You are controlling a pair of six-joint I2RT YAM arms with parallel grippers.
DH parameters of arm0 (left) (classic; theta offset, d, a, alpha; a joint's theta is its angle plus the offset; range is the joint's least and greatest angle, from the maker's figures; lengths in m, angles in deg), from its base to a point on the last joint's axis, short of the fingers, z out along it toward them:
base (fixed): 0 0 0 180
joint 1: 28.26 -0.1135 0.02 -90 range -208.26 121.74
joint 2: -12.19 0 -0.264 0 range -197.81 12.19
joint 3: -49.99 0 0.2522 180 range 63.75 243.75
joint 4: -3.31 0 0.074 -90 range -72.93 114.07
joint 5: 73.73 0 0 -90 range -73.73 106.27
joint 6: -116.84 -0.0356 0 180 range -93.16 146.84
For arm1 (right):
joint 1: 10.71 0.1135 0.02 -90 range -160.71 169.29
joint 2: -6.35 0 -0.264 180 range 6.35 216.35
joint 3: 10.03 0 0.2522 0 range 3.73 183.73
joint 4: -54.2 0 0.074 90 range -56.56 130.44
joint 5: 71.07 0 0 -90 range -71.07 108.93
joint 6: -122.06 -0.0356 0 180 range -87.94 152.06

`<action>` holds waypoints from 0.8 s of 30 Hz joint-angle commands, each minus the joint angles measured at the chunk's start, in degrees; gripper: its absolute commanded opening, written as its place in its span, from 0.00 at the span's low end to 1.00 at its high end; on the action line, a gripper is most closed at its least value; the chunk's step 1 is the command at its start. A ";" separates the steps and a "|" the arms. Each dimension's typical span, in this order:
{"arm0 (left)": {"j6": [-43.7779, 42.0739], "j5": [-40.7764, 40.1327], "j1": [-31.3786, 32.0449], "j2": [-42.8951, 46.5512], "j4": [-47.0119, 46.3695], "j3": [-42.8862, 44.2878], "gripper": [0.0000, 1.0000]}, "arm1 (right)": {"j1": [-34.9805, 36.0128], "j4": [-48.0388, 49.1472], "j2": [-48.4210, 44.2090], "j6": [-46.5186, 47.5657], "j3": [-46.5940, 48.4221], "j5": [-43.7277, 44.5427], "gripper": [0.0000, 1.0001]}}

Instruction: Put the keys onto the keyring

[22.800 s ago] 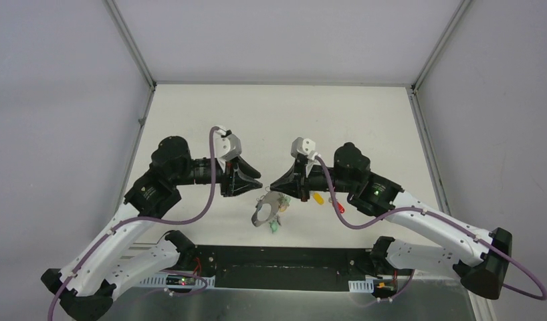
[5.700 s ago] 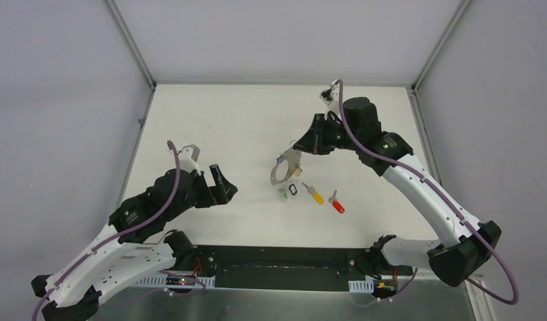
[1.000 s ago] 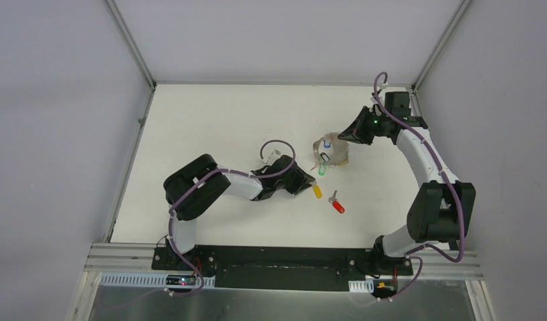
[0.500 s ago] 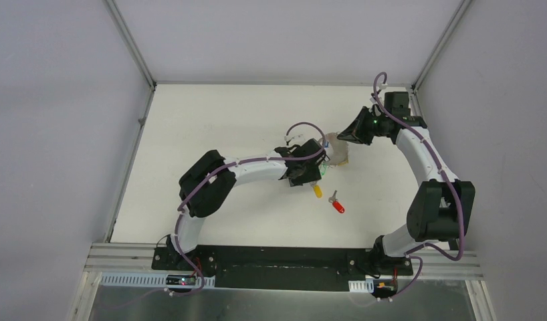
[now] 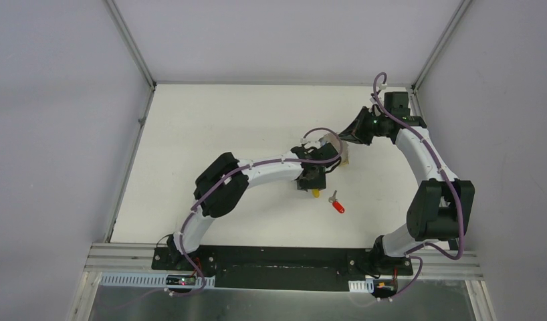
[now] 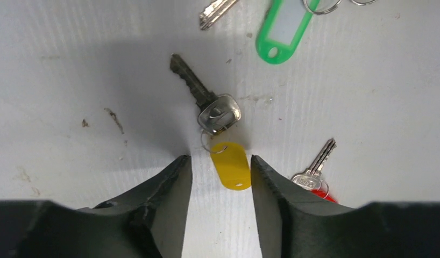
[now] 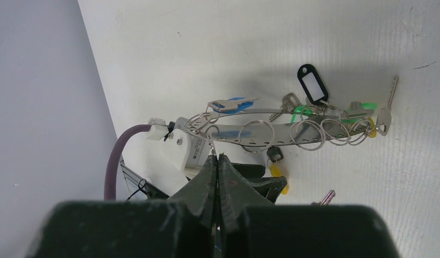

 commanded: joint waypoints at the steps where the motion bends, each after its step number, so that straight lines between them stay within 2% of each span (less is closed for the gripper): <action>1: -1.07 1.60 0.67 -5.26 8.01 6.47 0.40 | -0.21 0.90 0.30 -0.17 1.80 0.27 0.00; 5: 0.30 1.26 0.69 -6.04 10.40 7.40 0.33 | -0.22 0.81 0.15 -0.18 1.74 0.27 0.00; 10: -0.22 -0.36 0.68 -1.82 10.83 3.30 0.29 | -0.26 0.81 0.04 -0.18 1.79 0.04 0.00; 21: 2.09 0.32 1.62 19.69 10.78 -21.56 0.23 | -0.26 1.03 0.30 -0.71 1.88 -0.80 0.00; 24: 1.50 -0.46 1.59 24.76 9.12 -24.26 0.29 | -0.26 0.96 0.13 -0.65 1.89 -0.76 0.00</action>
